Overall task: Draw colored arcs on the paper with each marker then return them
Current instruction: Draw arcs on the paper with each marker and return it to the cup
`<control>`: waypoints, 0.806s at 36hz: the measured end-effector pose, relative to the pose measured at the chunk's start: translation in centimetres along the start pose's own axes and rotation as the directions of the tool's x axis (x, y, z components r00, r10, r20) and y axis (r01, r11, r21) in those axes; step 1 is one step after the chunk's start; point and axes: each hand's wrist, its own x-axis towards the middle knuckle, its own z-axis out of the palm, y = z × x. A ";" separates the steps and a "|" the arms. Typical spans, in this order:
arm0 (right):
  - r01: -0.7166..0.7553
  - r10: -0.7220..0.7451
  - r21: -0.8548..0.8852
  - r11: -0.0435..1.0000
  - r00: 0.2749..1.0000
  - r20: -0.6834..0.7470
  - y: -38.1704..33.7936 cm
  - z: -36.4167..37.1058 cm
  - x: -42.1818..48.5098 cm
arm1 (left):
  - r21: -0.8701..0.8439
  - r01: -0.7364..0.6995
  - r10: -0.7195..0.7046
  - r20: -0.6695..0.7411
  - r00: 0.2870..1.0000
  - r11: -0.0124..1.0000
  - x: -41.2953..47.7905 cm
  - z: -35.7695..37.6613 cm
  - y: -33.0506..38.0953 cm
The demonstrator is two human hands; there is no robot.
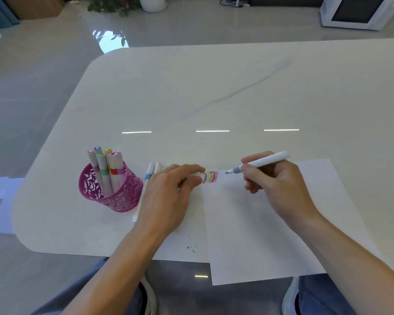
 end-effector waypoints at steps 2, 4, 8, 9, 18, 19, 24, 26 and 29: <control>-0.005 0.005 0.013 1.000 1.000 0.004 -0.3 0.0 -0.5 | -0.063 0.058 -0.057 0.013 0.998 0.996 -0.1 0.2 0.0; -0.013 0.013 0.034 0.999 1.000 0.007 -0.6 0.2 -0.9 | -0.146 0.123 -0.118 0.041 0.992 0.982 -0.2 0.5 0.0; -0.033 0.032 0.066 0.997 0.999 0.015 -1.3 0.5 -1.7 | -0.359 0.234 -0.191 0.153 0.970 0.903 -0.6 1.1 0.4; -0.028 0.027 0.071 0.997 0.999 0.022 -1.4 0.5 -1.8 | -0.391 0.241 -0.188 0.167 0.968 0.889 -0.7 1.2 0.5; 0.044 -0.050 0.076 0.996 0.996 0.068 -2.8 0.6 -2.7 | -0.523 0.211 -0.138 0.175 0.975 0.826 -1.2 1.9 1.1; 0.041 -0.046 0.065 0.997 0.996 0.077 -2.7 0.6 -2.8 | -0.524 0.210 -0.134 0.179 0.975 0.826 -1.2 2.0 1.0; 0.014 -0.020 0.076 0.997 0.996 0.081 -2.8 0.6 -2.8 | -0.540 0.230 -0.141 0.201 0.969 0.810 -1.4 2.1 1.0; 0.007 -0.014 0.086 0.996 0.996 0.083 -2.8 0.5 -2.8 | -0.552 0.240 -0.139 0.218 0.966 0.798 -1.4 2.1 1.1; -0.007 -0.002 0.112 0.994 0.996 0.084 -2.8 0.5 -2.8 | -0.571 0.252 -0.135 0.239 0.962 0.782 -1.5 2.2 1.2</control>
